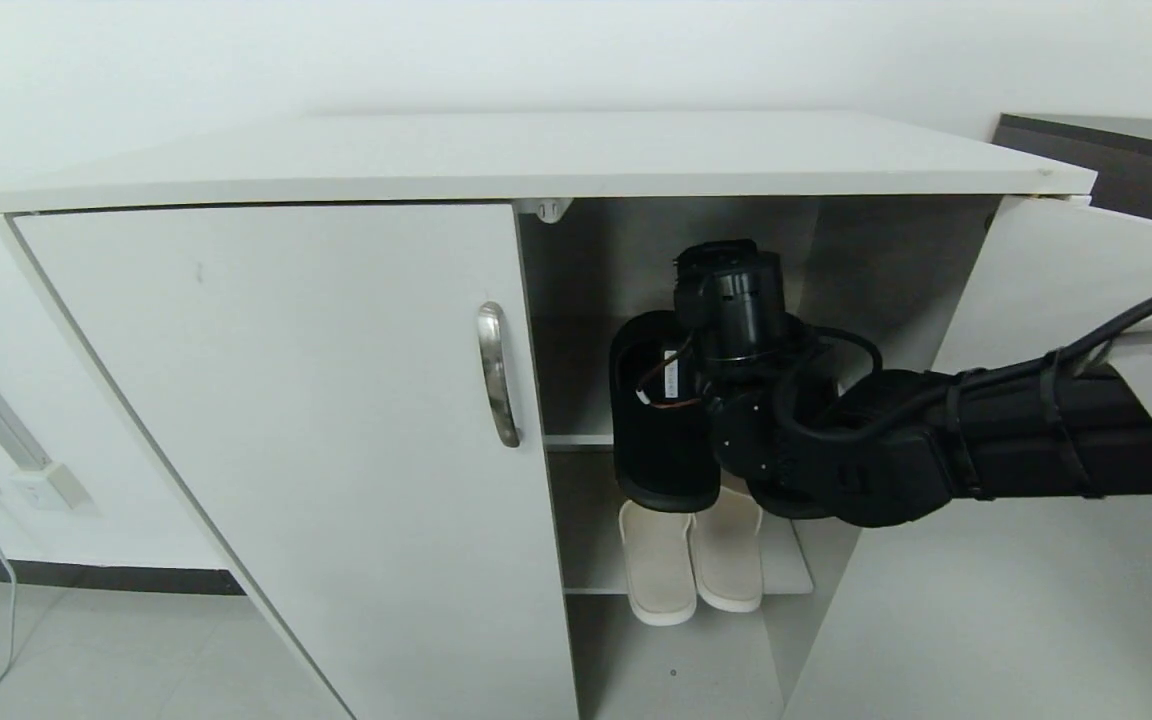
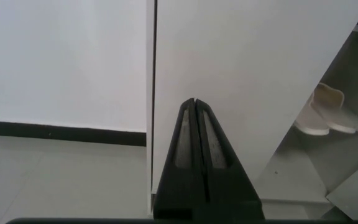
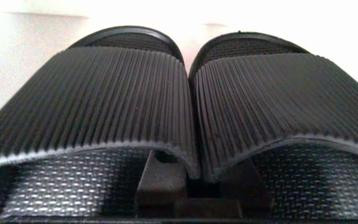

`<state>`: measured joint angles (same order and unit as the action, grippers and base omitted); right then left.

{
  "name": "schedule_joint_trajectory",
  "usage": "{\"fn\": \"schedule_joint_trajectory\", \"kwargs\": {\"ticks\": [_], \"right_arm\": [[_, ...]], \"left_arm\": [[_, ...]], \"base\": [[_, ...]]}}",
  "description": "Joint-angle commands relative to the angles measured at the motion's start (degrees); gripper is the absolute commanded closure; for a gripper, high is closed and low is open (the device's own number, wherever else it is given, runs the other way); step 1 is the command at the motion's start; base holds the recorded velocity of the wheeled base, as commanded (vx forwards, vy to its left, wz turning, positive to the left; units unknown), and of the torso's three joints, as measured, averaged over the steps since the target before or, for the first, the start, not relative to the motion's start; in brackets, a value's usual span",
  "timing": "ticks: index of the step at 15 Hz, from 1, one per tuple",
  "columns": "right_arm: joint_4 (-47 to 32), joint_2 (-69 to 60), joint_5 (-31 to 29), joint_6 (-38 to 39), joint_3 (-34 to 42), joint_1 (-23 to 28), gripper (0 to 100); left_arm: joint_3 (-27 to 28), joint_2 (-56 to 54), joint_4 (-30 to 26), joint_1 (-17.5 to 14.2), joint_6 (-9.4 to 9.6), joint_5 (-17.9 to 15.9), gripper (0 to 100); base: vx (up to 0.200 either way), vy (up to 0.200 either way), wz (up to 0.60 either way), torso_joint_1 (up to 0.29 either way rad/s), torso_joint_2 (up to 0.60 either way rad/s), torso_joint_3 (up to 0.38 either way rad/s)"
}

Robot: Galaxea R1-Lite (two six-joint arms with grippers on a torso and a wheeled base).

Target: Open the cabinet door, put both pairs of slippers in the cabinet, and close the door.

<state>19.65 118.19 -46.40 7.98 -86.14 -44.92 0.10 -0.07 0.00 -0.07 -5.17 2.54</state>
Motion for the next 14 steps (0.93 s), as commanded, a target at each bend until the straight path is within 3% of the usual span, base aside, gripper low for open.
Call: {"fn": "schedule_joint_trajectory", "kwargs": {"ticks": [1,4,6,9,14], "right_arm": [[-1.99,3.98,0.96,-0.78,-5.44,1.33,100],[-5.06,5.30,1.66,-0.78,-9.31,2.21,100],[-5.06,4.95,1.66,-0.69,-9.22,2.12,100],[-4.97,4.33,1.66,-0.51,-8.87,2.03,100],[-5.15,3.28,1.66,-0.60,-8.08,1.59,100]], "left_arm": [[-0.01,0.07,0.00,-0.01,-0.02,0.10,100],[-0.01,0.07,0.00,-0.01,-0.02,0.28,100],[-0.01,0.07,0.00,-0.01,0.07,0.28,100],[-0.01,0.07,0.00,-0.01,0.07,0.28,100],[-0.01,0.07,0.00,-0.01,0.07,0.28,100]], "base": [[0.000,0.000,0.00,0.000,0.00,0.000],[0.000,0.000,0.00,0.000,0.00,0.000],[0.000,0.000,0.00,0.000,0.00,0.000],[0.200,0.000,0.00,-0.001,0.00,0.006],[0.000,0.000,0.00,0.000,0.00,0.000]]}}
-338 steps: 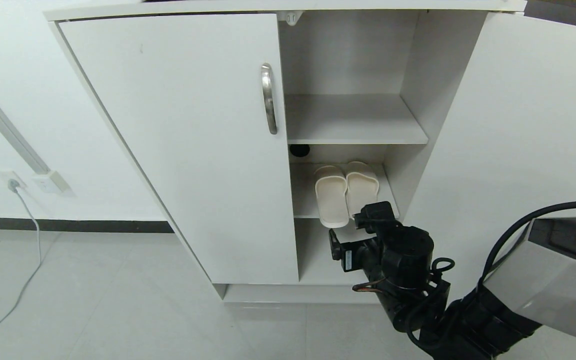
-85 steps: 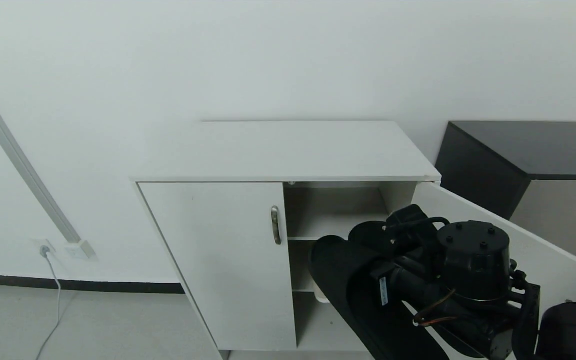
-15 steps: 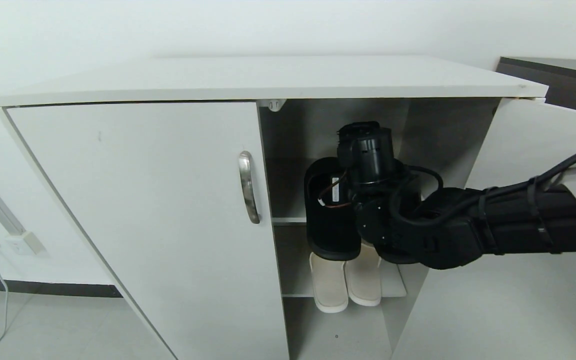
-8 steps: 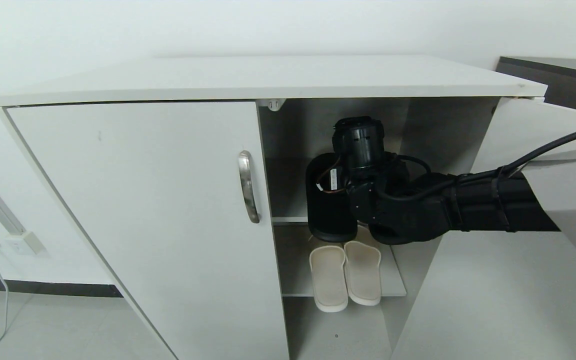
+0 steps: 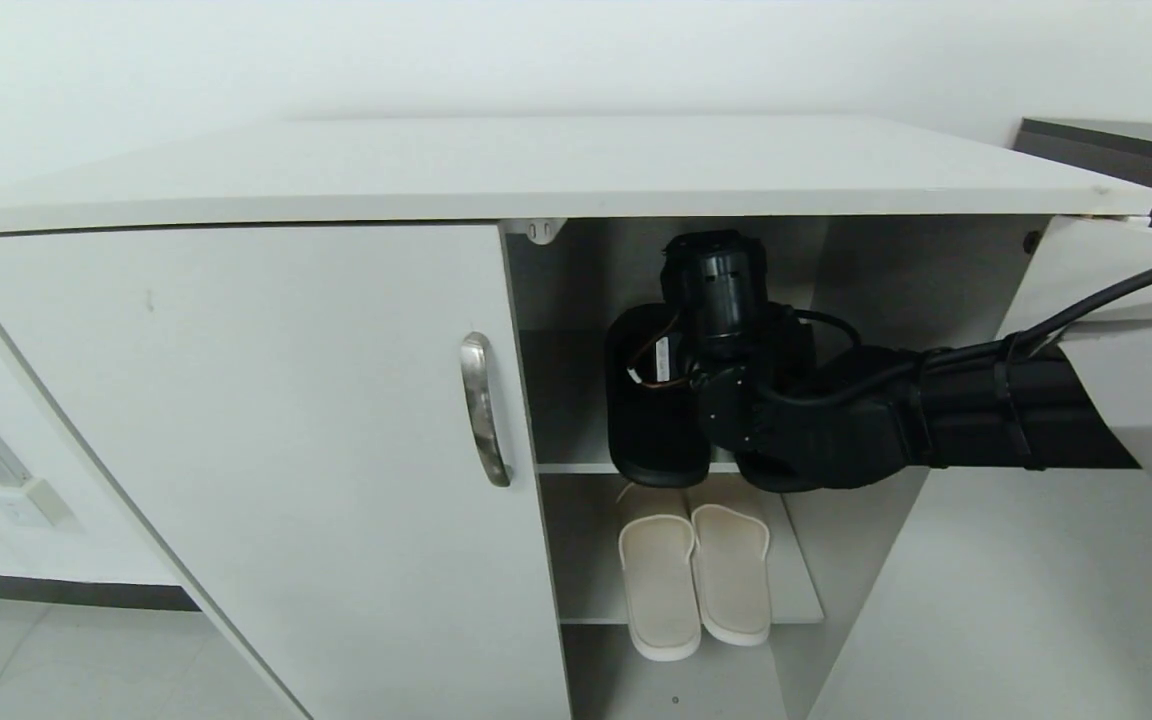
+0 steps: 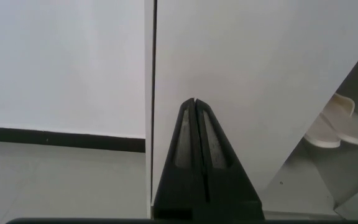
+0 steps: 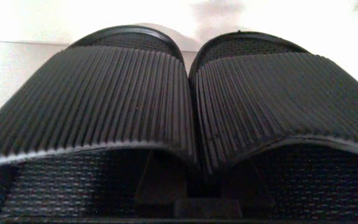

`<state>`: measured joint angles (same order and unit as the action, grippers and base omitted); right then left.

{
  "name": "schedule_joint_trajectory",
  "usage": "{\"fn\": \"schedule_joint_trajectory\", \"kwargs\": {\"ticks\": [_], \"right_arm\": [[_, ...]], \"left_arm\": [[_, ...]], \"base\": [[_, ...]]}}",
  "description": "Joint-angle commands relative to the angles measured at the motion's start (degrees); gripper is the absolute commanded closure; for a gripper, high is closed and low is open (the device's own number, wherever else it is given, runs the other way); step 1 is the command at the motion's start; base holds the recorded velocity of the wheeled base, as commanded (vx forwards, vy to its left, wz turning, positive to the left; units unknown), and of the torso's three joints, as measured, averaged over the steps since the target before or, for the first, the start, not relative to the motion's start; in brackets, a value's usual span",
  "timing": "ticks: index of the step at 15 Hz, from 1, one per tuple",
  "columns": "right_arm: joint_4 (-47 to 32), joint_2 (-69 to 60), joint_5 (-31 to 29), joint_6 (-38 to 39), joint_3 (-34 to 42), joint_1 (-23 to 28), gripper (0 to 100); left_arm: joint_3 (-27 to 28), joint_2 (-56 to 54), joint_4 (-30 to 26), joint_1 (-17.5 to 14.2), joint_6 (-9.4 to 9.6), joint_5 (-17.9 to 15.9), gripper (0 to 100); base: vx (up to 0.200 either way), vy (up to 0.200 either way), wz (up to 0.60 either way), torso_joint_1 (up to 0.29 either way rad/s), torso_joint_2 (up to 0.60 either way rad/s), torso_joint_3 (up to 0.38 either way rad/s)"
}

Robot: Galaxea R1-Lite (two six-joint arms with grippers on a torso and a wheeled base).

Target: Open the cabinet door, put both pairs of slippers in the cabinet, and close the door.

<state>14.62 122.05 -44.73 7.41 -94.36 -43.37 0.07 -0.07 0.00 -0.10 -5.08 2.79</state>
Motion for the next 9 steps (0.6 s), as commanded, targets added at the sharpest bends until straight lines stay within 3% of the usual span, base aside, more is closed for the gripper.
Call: {"fn": "schedule_joint_trajectory", "kwargs": {"ticks": [1,9], "right_arm": [[-0.11,-0.50,-0.01,-0.03,0.14,0.04,100],[-0.20,0.64,0.87,-0.03,-0.74,0.40,100]], "left_arm": [[0.01,0.07,0.00,0.01,-0.01,0.02,100],[0.01,0.07,0.00,0.01,-0.01,0.02,100]], "base": [[0.000,0.000,0.00,0.000,0.00,0.000],[0.000,0.000,0.00,0.000,0.00,0.000]]}}
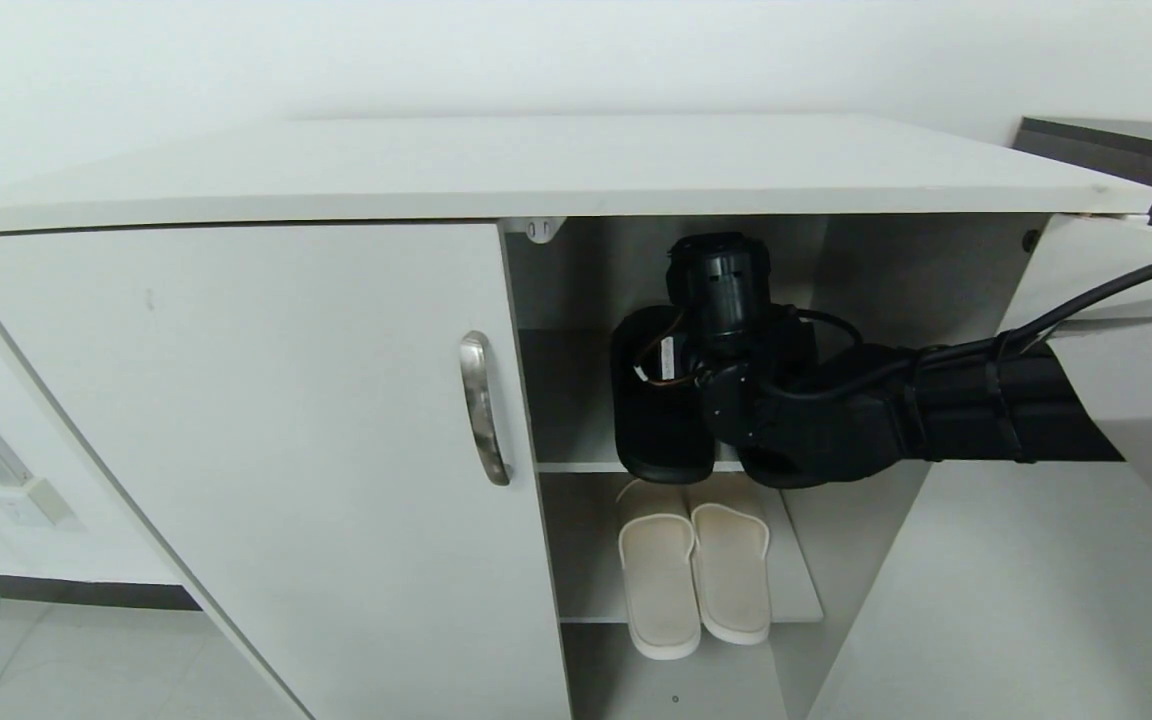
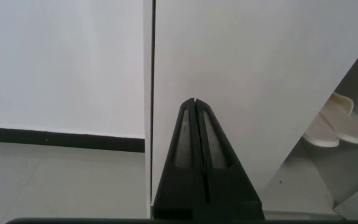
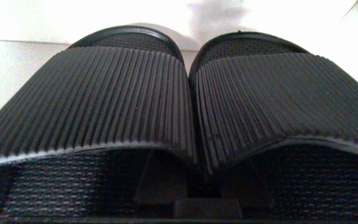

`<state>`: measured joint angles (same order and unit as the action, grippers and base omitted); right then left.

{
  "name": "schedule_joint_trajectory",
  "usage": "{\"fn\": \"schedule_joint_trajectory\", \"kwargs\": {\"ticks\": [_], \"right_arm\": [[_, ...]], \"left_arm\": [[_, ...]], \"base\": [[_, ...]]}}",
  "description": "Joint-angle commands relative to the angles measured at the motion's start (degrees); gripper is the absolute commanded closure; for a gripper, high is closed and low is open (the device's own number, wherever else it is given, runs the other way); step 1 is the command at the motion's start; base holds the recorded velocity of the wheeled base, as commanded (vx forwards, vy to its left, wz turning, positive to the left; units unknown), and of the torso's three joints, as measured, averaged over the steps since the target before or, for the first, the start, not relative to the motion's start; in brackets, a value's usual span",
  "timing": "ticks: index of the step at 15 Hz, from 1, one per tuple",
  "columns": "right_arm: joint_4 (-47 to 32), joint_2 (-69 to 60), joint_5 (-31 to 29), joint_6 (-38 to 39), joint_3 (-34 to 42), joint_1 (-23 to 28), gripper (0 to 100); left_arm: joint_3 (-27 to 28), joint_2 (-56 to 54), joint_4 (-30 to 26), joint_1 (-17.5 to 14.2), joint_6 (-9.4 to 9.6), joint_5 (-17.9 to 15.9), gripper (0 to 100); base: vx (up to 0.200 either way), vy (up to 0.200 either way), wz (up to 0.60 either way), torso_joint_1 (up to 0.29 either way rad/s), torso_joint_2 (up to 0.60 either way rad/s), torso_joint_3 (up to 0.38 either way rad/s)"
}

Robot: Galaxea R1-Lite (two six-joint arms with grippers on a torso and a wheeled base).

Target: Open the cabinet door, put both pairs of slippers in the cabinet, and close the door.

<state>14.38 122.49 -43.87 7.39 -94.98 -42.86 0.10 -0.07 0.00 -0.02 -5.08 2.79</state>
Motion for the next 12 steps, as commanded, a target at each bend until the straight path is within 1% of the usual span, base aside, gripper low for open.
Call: {"fn": "schedule_joint_trajectory", "kwargs": {"ticks": [1,8,9,12], "right_arm": [[0.03,0.29,0.10,-0.09,-0.21,-0.12,100],[-0.23,1.00,0.81,0.08,-0.47,-0.12,100],[-0.23,1.00,0.81,0.08,-0.47,-0.12,0],[-0.41,1.00,0.81,0.08,-0.21,-0.12,0]], "left_arm": [[-0.01,0.07,0.00,-0.06,-0.01,0.02,100],[-0.01,0.07,0.00,-0.06,-0.01,0.02,100],[-0.01,0.07,0.00,-0.06,-0.01,0.02,100],[-0.01,0.07,0.00,-0.06,-0.10,0.02,100]], "base": [[0.000,0.000,0.00,0.000,0.00,0.000],[0.000,0.000,0.00,0.000,0.00,0.000],[0.000,0.000,0.00,0.000,0.00,0.000],[0.000,0.000,0.00,0.000,0.00,0.000]]}}
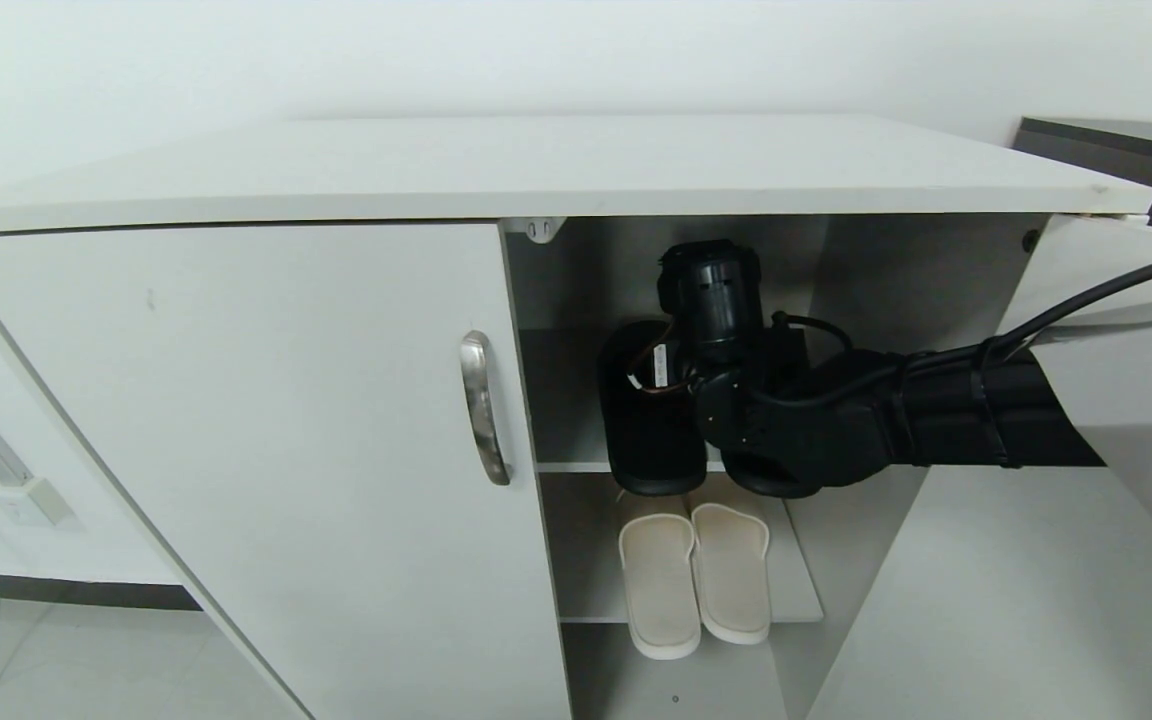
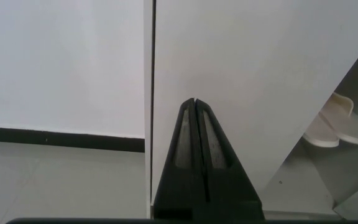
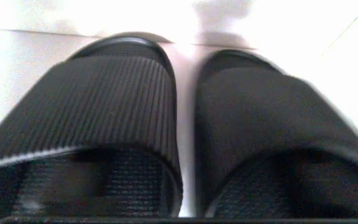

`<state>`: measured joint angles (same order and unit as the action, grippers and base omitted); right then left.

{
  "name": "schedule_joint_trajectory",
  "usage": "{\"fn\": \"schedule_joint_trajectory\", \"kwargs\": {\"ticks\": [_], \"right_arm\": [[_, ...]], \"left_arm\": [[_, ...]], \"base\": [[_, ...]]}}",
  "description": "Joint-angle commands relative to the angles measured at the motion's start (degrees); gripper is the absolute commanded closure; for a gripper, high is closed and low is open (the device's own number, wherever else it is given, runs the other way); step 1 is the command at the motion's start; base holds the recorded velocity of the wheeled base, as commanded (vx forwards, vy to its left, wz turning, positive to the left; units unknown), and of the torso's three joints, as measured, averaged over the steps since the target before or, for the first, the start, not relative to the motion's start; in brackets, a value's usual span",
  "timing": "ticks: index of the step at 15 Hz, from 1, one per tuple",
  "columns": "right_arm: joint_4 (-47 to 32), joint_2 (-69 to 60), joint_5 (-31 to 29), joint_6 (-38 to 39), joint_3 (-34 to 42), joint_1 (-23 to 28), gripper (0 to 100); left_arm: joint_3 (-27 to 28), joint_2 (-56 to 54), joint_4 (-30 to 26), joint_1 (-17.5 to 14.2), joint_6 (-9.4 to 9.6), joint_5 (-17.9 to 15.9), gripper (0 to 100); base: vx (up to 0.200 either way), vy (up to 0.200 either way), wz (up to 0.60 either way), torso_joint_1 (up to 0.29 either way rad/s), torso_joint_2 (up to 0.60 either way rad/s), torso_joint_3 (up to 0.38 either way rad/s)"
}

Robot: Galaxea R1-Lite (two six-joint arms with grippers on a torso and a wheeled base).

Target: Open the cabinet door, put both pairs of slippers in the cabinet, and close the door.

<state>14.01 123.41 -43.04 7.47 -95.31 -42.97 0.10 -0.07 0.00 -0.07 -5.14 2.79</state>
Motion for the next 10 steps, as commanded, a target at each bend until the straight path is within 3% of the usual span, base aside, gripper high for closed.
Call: {"fn": "schedule_joint_trajectory", "kwargs": {"ticks": [1,10], "right_arm": [[-0.03,-0.01,-0.02,0.00,0.38,-0.01,0],[0.32,-7.65,-0.02,0.44,8.82,-2.56,0]], "left_arm": [[-0.01,0.07,0.00,-0.01,-0.04,0.02,100],[-0.01,0.07,0.00,-0.01,-0.04,0.02,100]], "base": [[0.000,0.000,0.00,0.000,0.00,0.000],[0.000,0.000,0.00,0.000,0.00,0.000]]}}
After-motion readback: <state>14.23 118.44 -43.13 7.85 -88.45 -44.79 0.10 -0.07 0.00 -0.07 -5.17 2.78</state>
